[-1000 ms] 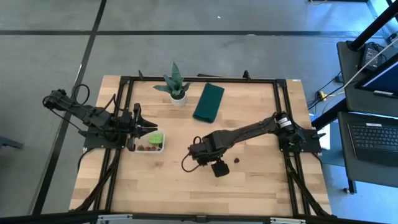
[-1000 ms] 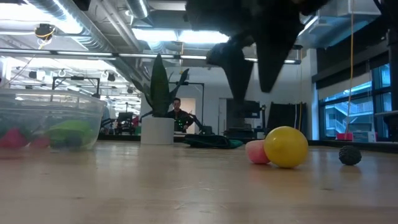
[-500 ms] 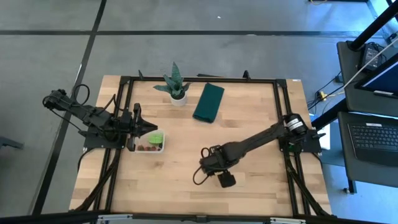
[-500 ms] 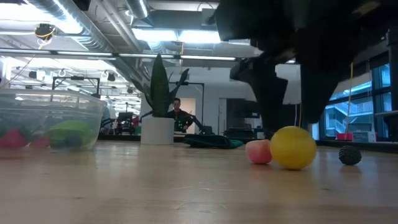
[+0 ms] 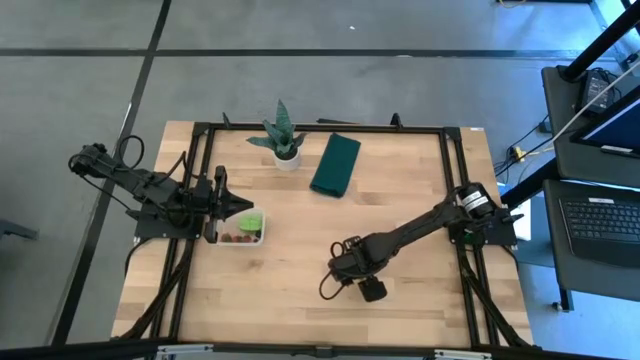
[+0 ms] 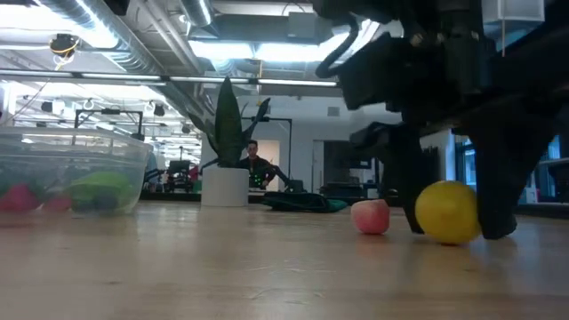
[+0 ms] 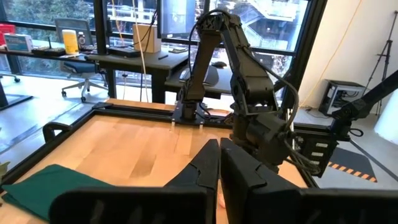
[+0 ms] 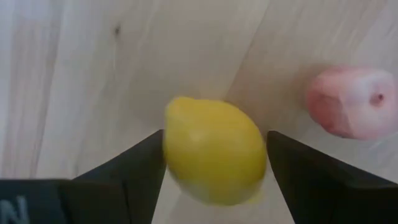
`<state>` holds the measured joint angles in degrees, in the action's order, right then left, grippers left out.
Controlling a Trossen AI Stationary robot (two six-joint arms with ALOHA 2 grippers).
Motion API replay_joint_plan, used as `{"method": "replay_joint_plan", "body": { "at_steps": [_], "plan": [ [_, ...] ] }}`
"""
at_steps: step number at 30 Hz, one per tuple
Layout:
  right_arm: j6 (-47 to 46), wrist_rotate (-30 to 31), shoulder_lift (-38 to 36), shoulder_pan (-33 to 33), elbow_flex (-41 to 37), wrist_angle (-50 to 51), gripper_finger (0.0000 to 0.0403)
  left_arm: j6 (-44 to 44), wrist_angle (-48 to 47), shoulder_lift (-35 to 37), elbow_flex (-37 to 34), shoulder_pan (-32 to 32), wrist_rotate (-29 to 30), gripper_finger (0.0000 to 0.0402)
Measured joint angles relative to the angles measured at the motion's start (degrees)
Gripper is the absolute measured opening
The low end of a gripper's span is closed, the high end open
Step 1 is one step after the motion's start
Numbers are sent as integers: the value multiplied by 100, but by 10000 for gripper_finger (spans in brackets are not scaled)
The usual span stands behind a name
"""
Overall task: Pick and placing Produce into tupperware
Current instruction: Put the lemon into the transparent bin
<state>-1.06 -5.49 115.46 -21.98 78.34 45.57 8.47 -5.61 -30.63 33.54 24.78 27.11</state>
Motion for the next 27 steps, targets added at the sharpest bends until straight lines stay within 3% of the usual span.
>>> {"method": "replay_joint_plan", "body": {
  "at_steps": [18, 27],
  "plan": [
    [284, 3, 0, 2, -104, -169, 271, -4, 0, 1, 0, 1, 0, 36],
    [286, 3, 0, 4, -104, -349, 233, -4, 0, 0, 0, 0, 1, 18]
  ]
}}
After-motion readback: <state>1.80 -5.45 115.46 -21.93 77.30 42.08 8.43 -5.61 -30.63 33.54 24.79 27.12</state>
